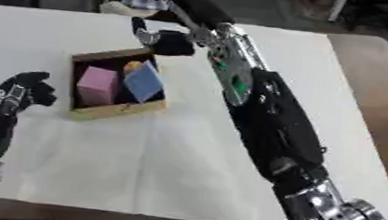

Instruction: Pick up objects on the table and place them in the box.

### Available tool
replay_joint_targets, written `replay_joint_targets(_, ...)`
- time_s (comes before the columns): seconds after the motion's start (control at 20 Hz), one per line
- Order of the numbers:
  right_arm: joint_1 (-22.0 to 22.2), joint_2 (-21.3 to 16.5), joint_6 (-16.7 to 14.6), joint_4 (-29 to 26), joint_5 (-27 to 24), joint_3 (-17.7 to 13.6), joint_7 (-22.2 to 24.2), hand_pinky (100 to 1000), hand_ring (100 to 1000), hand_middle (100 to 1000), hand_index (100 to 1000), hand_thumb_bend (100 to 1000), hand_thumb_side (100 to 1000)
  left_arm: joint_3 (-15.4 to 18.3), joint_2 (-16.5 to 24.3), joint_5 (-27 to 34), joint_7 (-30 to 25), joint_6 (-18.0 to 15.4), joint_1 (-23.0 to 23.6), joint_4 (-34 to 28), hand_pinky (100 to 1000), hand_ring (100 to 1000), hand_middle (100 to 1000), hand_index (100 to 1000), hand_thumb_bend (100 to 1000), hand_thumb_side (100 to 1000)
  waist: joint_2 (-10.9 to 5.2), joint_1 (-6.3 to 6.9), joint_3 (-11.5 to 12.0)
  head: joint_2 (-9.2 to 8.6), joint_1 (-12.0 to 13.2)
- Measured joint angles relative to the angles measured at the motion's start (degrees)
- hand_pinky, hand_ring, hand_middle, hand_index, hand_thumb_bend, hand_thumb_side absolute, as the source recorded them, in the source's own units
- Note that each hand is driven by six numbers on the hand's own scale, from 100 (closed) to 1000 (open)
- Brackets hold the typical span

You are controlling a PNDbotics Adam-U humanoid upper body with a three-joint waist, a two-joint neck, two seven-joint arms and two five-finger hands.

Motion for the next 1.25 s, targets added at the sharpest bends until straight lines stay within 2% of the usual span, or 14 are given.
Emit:
replay_joint_targets(0.35, 8.89, -3.48, 3.52, -8.64, -6.57, -3.57, -2.88, 836, 747, 850, 976, 100, 667, 0.32, 0.01, 0.0, 0.43, -0.08, 0.0, 0.0, 633, 589, 559, 774, 100, 924, 0.23, 0.0, -0.73, 0.0, 0.86)
replay_joint_targets(0.65, 17.09, -4.42, 6.2, -14.26, -12.4, -5.45, -5.28, 827, 726, 829, 971, 100, 726, 0.33, 0.01, 0.0, 0.82, -0.13, -0.01, -0.01, 632, 588, 557, 772, 100, 922, 0.23, 0.02, -1.08, 0.0, 1.02)
replay_joint_targets(1.25, 27.11, -4.4, 9.08, -19.24, -24.37, -7.73, -5.8, 821, 703, 808, 964, 100, 751, 0.37, 0.01, 0.13, 1.11, -0.26, -0.01, -0.05, 631, 586, 557, 772, 100, 921, 0.32, 0.02, -1.79, 0.0, 1.24)
